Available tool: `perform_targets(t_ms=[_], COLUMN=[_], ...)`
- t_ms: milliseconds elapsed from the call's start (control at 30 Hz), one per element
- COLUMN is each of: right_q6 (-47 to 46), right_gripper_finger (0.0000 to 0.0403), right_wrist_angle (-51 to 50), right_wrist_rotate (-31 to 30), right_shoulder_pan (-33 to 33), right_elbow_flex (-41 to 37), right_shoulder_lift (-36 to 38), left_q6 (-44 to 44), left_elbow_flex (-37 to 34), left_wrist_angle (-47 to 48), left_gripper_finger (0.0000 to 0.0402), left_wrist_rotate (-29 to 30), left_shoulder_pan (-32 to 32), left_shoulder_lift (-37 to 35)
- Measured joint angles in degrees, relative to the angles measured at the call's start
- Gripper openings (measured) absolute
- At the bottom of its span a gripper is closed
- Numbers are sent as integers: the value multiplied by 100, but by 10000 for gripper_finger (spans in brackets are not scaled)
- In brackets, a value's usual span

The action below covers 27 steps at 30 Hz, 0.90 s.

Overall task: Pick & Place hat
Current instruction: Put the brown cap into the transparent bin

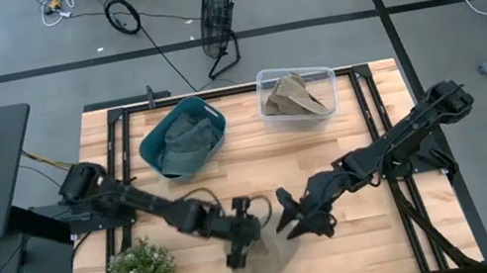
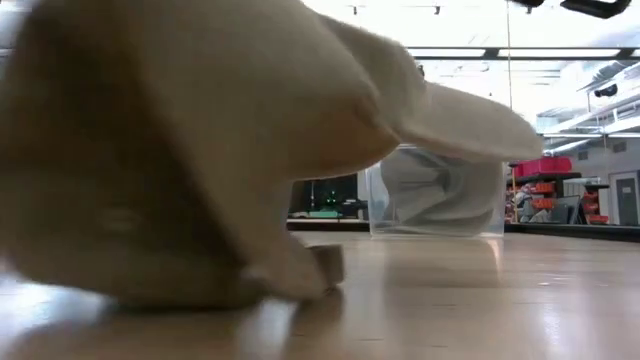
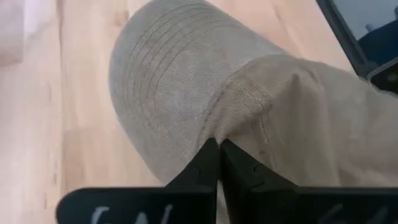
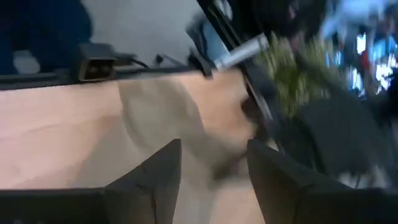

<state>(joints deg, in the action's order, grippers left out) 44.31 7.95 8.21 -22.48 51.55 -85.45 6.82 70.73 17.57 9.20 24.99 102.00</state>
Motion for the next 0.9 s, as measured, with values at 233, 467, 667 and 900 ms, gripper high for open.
perform_targets(t_ms=[233, 467, 667, 900], right_q6=[691, 549, -74, -626], right_gripper_finger=[185, 185, 185, 185], right_wrist_angle=[-27, -616, -1306, -1546], right_wrist_rotate=[258, -161, -184, -557], right_shoulder_pan=[-140, 109, 446, 719], right_elbow_flex=[2, 2, 2, 2], right_shoulder_lift=[-71, -68, -68, -95], left_q6=[-297, 373, 601, 951], left_elbow_flex=[51, 51, 51, 51], left_wrist_angle=[-79, -469, -378, -387], left_gripper_finger=[8, 8, 8, 13], left_wrist_rotate=[-833, -1361, -1585, -1583], left_shoulder_pan=[-921, -1686, -1864, -1877], left_shoulder_lift=[0, 37, 37, 39])
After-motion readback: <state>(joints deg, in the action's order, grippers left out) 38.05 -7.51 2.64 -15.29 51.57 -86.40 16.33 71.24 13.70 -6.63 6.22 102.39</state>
